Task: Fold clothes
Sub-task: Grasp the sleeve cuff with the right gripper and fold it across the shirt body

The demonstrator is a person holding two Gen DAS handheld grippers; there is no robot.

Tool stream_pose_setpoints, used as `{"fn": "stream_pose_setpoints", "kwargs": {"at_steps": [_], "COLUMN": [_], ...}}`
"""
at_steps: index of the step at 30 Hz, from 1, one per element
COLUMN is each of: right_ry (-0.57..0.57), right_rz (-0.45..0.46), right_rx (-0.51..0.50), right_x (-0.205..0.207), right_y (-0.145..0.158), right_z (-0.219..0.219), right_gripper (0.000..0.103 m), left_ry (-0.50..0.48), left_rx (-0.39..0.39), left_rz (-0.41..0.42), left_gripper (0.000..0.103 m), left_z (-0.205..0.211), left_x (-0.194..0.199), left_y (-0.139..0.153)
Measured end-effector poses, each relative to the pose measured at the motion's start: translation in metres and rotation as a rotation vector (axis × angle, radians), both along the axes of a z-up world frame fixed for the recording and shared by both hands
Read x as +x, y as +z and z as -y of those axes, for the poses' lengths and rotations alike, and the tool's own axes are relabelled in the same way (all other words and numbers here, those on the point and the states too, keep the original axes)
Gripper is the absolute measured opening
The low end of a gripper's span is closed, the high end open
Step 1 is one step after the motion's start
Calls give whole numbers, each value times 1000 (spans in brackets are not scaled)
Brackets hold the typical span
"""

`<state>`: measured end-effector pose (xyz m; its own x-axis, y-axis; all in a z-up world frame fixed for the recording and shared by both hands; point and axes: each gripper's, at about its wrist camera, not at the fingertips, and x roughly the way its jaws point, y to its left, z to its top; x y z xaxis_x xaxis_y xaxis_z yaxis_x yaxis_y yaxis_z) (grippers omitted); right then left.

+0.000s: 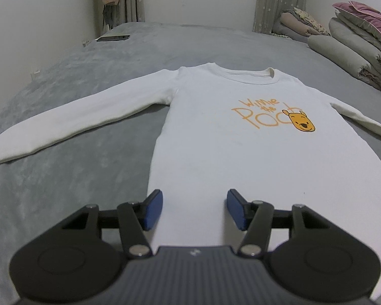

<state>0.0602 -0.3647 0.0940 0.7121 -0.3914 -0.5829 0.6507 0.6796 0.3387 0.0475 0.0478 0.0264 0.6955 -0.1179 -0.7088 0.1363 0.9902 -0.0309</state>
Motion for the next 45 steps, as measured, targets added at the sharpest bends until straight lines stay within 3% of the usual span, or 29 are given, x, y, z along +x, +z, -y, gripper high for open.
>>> {"fn": "stream_pose_setpoints", "kwargs": {"at_steps": [6, 10, 13, 15, 18, 27, 29, 32, 36, 40, 45], "right_ry": [104, 191, 329, 487, 797, 1433, 1432, 1423, 1433, 1470, 1521], "right_rz": [60, 109, 176, 226, 247, 9, 24, 47, 60, 52, 26], "right_rx": [-351, -570, -738, -871, -1135, -1444, -1387, -1283, -1137, -958, -803], "right_x": [6, 20, 37, 39, 19, -66, -69, -72, -66, -56, -53], "right_y": [30, 56, 81, 89, 70, -56, -47, -30, -11, 0, 3], "right_z": [-41, -75, -122, -164, -242, -360, -356, -352, -348, -345, -345], "right_gripper": [7, 7, 7, 7, 6, 5, 8, 24, 29, 56, 57], "left_ry": [5, 27, 68, 99, 155, 168, 167, 155, 143, 149, 142], "left_rx": [-30, -89, -161, -196, -221, -245, -249, -252, -259, -247, -246], "left_rz": [1, 1, 0, 3, 16, 24, 30, 36, 43, 41, 39], "left_gripper": [54, 54, 55, 56, 57, 57, 58, 58, 59, 59, 60], "left_z": [-5, -20, -39, -51, -69, -81, -81, -79, -76, -76, -75], "left_x": [1, 4, 8, 9, 10, 9, 8, 6, 6, 7, 10], "left_y": [4, 8, 13, 17, 22, 25, 27, 28, 29, 26, 26]}}
